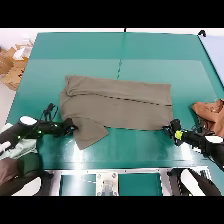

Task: Fold the shirts.

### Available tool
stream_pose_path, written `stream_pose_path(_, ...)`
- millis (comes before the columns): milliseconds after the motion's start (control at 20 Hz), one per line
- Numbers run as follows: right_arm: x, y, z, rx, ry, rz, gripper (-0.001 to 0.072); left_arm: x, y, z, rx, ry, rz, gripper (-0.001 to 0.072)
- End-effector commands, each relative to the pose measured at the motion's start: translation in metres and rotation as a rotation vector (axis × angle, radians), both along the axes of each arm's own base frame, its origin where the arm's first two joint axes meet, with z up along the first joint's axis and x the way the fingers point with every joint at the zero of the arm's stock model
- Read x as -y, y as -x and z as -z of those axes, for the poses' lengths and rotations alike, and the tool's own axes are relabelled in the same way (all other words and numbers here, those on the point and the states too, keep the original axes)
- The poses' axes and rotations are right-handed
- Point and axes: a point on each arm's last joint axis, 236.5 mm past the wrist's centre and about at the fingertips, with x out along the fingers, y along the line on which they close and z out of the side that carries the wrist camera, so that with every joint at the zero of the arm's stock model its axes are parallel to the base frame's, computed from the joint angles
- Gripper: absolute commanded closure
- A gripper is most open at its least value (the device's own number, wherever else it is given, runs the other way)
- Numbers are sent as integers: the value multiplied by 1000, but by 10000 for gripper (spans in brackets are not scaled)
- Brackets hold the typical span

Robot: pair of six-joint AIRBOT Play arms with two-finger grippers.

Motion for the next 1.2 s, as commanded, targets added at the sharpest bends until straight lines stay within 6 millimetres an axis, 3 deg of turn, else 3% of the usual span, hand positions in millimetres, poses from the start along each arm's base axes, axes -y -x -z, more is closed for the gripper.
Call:
stream_pose_path(0,-8,-2,-13,8,17,-135,696,8,6,-26,-25,11,118,685)
stream_pose_path(300,13,21,-33,-167,119,-301,697,1,45,-76,-5,-59,252,685)
stream_pose_path(500,20,-1,-79,-112,142,-343,697,4,42,-109,35,-52,283,685)
stream_pose_path(700,34,-39,-119,2,193,-316,697,0,-5,-152,195,-91,250,685)
stream_pose_path(800,41,-63,-130,43,190,-296,697,-4,-36,-162,240,-106,229,685)
stream_pose_path(1000,46,-117,-129,78,175,-299,696,-3,-104,-160,266,-88,222,685)
stream_pose_path(1150,45,-165,-116,106,186,-301,696,-2,-157,-143,259,-58,199,685)
